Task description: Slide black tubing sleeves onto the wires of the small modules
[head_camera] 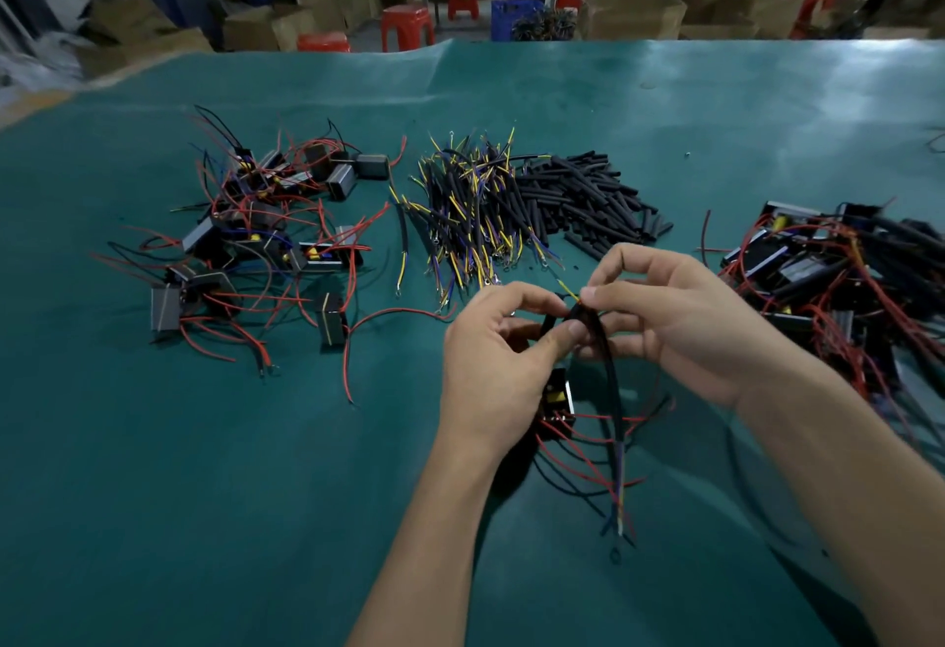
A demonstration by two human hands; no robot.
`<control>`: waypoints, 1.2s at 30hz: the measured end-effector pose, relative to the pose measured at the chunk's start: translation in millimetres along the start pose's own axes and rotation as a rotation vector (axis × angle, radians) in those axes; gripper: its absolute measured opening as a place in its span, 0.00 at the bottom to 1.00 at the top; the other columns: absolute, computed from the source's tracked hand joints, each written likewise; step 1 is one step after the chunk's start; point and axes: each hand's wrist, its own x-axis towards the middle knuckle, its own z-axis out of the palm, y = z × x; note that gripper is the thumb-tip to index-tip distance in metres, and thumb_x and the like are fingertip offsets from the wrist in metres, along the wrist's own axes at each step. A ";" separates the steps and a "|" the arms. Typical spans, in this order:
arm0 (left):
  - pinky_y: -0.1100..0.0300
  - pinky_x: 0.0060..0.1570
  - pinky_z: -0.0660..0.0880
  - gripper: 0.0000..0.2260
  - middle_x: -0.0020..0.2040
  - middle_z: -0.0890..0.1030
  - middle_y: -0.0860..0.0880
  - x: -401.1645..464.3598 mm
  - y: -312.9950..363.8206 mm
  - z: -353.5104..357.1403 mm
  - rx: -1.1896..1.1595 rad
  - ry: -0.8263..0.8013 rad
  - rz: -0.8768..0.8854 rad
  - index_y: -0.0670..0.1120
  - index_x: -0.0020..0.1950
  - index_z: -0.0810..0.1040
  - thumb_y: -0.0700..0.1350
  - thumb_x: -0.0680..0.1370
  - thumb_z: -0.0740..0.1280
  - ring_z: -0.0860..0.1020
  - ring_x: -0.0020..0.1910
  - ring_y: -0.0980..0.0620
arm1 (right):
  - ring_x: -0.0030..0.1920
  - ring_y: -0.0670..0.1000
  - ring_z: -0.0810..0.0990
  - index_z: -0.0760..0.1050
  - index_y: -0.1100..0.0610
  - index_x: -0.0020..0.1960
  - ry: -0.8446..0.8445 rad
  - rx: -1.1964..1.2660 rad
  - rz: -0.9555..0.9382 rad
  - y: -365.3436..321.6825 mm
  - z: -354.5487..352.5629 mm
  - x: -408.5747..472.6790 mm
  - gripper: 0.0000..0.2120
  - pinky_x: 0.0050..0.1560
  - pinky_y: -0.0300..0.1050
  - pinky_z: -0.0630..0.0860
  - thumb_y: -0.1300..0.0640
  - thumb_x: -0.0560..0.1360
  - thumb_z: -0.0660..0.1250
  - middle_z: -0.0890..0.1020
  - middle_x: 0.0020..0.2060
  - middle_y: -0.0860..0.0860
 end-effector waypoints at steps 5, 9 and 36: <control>0.60 0.44 0.80 0.10 0.47 0.83 0.51 -3.7 2.5 1.0 0.115 -0.012 0.060 0.50 0.44 0.85 0.36 0.69 0.78 0.84 0.41 0.56 | 0.30 0.52 0.80 0.79 0.59 0.36 0.017 -0.167 -0.028 -7.5 -9.2 -2.9 0.10 0.31 0.40 0.78 0.70 0.72 0.72 0.80 0.33 0.59; 0.72 0.44 0.71 0.08 0.49 0.81 0.53 -5.8 4.2 0.8 0.256 -0.012 0.174 0.47 0.45 0.88 0.36 0.69 0.78 0.80 0.42 0.60 | 0.28 0.51 0.78 0.81 0.64 0.36 0.035 -0.253 -0.067 -8.6 -13.9 -3.5 0.06 0.29 0.38 0.75 0.72 0.69 0.75 0.80 0.30 0.61; 0.66 0.44 0.73 0.02 0.36 0.83 0.60 -9.2 5.4 -2.9 0.168 -0.153 0.106 0.51 0.42 0.86 0.43 0.72 0.74 0.79 0.38 0.62 | 0.26 0.51 0.78 0.82 0.67 0.37 -0.113 -0.178 0.046 -7.0 -25.4 -6.9 0.10 0.29 0.37 0.76 0.67 0.57 0.78 0.81 0.28 0.60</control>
